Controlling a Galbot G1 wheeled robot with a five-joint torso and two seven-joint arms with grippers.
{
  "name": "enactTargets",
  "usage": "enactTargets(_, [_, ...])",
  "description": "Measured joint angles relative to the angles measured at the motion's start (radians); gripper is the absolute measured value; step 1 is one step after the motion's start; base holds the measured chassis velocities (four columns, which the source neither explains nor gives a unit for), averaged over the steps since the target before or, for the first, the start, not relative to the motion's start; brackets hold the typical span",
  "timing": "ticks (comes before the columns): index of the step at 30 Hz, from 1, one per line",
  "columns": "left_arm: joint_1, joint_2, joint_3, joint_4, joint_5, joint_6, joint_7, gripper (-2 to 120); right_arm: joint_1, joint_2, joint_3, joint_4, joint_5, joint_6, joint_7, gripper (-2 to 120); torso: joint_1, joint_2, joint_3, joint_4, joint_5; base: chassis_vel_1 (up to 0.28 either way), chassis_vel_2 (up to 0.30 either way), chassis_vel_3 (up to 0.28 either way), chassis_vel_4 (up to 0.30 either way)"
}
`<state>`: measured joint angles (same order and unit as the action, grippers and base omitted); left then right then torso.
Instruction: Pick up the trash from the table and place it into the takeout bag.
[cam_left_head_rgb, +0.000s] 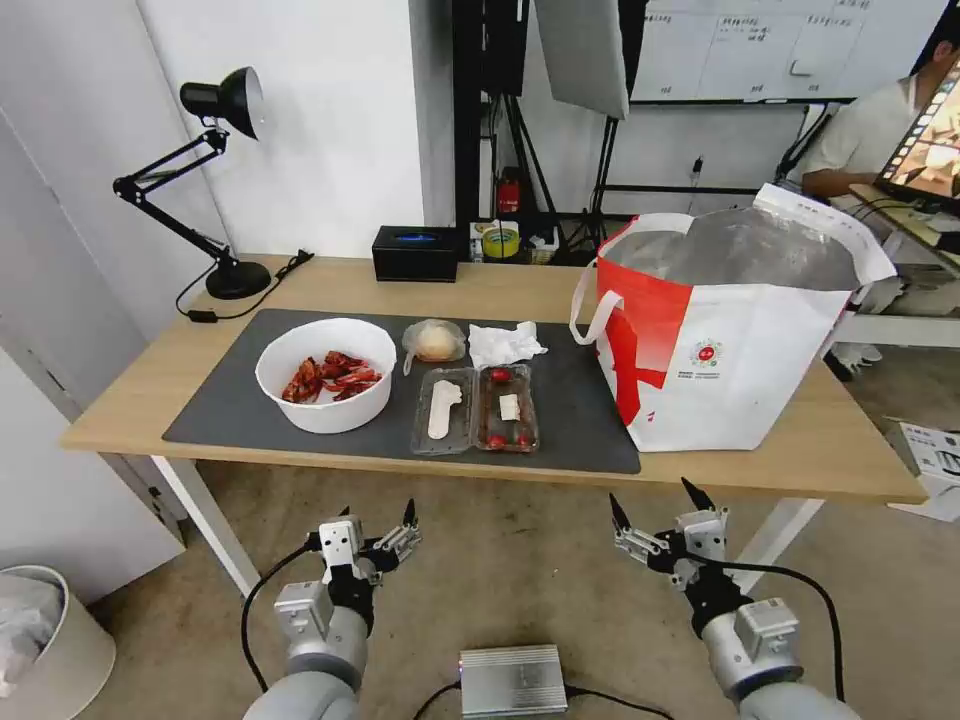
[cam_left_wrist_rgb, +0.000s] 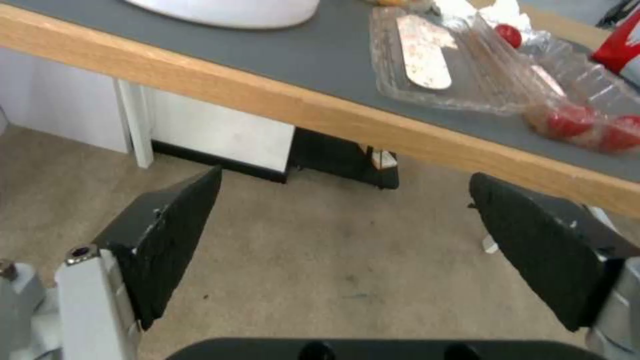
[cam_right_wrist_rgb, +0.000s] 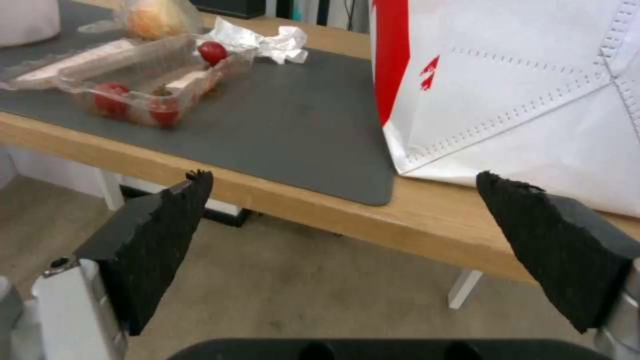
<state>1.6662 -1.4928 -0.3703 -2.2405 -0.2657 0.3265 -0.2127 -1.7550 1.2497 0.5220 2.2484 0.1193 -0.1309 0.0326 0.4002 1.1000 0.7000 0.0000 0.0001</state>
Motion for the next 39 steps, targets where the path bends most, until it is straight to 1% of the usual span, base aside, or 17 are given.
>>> enactTargets(4, [0.003, 0.003, -0.006, -0.013, -0.006, 0.000, -0.001, 100, -0.012, 0.000, 0.001, 0.015, 0.001, -0.001, 0.000, 100, 0.000, 0.000, 0.000, 0.0000, -0.0001, 0.000, 0.000, 0.000, 0.000])
enactTargets(7, [0.001, 0.010, -0.018, -0.044, -0.030, -0.010, -0.009, 100, -0.014, 0.006, 0.007, 0.034, 0.001, -0.001, 0.000, 100, 0.000, 0.000, 0.000, 0.0000, -0.0001, 0.000, 0.000, 0.000, 0.000])
enactTargets(14, [-0.004, 0.013, -0.040, -0.085, -0.056, -0.022, -0.014, 100, -0.019, 0.014, 0.008, 0.046, 0.002, 0.010, -0.003, 100, 0.000, 0.000, 0.000, 0.0000, -0.0001, 0.000, 0.000, 0.000, 0.000])
enactTargets(19, [-0.004, 0.012, -0.038, -0.095, -0.064, -0.030, -0.014, 100, -0.018, 0.017, 0.006, 0.050, 0.004, 0.019, -0.006, 100, 0.000, 0.000, 0.000, 0.0000, -0.0001, 0.000, 0.000, 0.000, 0.000])
enactTargets(23, [-0.014, 0.011, -0.026, -0.095, -0.109, -0.041, -0.014, 100, -0.013, 0.017, 0.005, 0.052, 0.015, 0.026, -0.019, 100, 0.000, 0.000, 0.000, 0.0000, -0.0001, 0.000, 0.000, 0.000, 0.000])
enactTargets(25, [-0.019, 0.009, -0.015, -0.096, -0.179, -0.038, -0.026, 100, -0.010, 0.017, 0.006, 0.052, 0.020, 0.030, -0.025, 100, 0.000, 0.000, 0.000, 0.0001, -0.0001, 0.000, 0.000, 0.000, 0.000])
enactTargets(26, [-0.021, 0.008, -0.006, -0.100, -0.242, -0.027, -0.043, 100, -0.009, 0.018, 0.005, 0.051, 0.021, 0.032, -0.026, 100, 0.000, 0.000, 0.000, 0.0001, -0.0001, 0.000, 0.000, 0.000, 0.000])
enactTargets(27, [-0.021, 0.008, -0.006, -0.100, -0.242, -0.027, -0.043, 100, -0.009, 0.018, 0.005, 0.051, 0.021, 0.032, -0.026, 100, 0.000, 0.000, 0.000, 0.0001, -0.0001, 0.000, 0.000, 0.000, 0.000])
enactTargets(29, [-0.027, 0.003, 0.010, -0.112, -0.427, 0.011, -0.101, 100, -0.008, 0.022, 0.004, 0.047, 0.021, 0.034, -0.027, 100, 0.000, 0.000, 0.000, 0.0000, -0.0001, 0.000, 0.000, 0.000, 0.000])
enactTargets(30, [-0.027, 0.003, 0.010, -0.112, -0.427, 0.011, -0.101, 100, -0.008, 0.022, 0.004, 0.047, 0.021, 0.034, -0.027, 100, 0.000, 0.000, 0.000, 0.0000, -0.0001, 0.000, 0.000, 0.000, 0.000])
enactTargets(31, [-0.032, -0.001, 0.017, -0.117, -0.539, 0.031, -0.135, 100, -0.008, 0.024, 0.003, 0.045, 0.021, 0.035, -0.027, 100, 0.000, 0.000, 0.000, 0.0001, 0.0000, 0.000, 0.000, 0.000, 0.000])
enactTargets(32, [-0.038, -0.005, 0.023, -0.121, -0.627, 0.043, -0.162, 100, -0.006, 0.026, 0.002, 0.044, 0.021, 0.035, -0.027, 100, 0.000, 0.000, 0.000, 0.0000, 0.0000, 0.000, 0.000, 0.000, 0.000])
enactTargets(33, [-0.042, -0.009, 0.025, -0.122, -0.690, 0.051, -0.181, 100, -0.006, 0.027, 0.002, 0.044, 0.021, 0.036, -0.027, 100, 0.000, 0.000, 0.000, 0.0000, 0.0000, 0.000, 0.000, 0.000, 0.000])
enactTargets(34, [-0.042, -0.009, 0.025, -0.122, -0.690, 0.051, -0.181, 100, -0.006, 0.027, 0.002, 0.044, 0.021, 0.036, -0.027, 100, 0.000, 0.000, 0.000, 0.0000, 0.0000, 0.000, 0.000, 0.000, 0.000])
enactTargets(35, [-0.047, -0.012, 0.028, -0.122, -0.744, 0.055, -0.196, 100, -0.006, 0.028, 0.001, 0.043, 0.021, 0.036, -0.027, 100, 0.000, 0.000, 0.000, 0.0000, 0.0000, 0.000, 0.000, 0.000, 0.000])
enactTargets(37, [-0.055, -0.017, 0.029, -0.117, -0.789, 0.057, -0.210, 100, -0.006, 0.029, 0.000, 0.041, 0.021, 0.036, -0.027, 100, 0.000, 0.000, 0.000, 0.0000, -0.0001, 0.000, 0.000, 0.000, 0.000])
enactTargets(39, [-0.056, -0.018, 0.030, -0.114, -0.797, 0.057, -0.213, 100, -0.006, 0.030, -0.002, 0.040, 0.021, 0.037, -0.027, 100, 0.000, 0.000, 0.000, 0.0000, -0.0001, 0.000, 0.000, 0.000, 0.000])
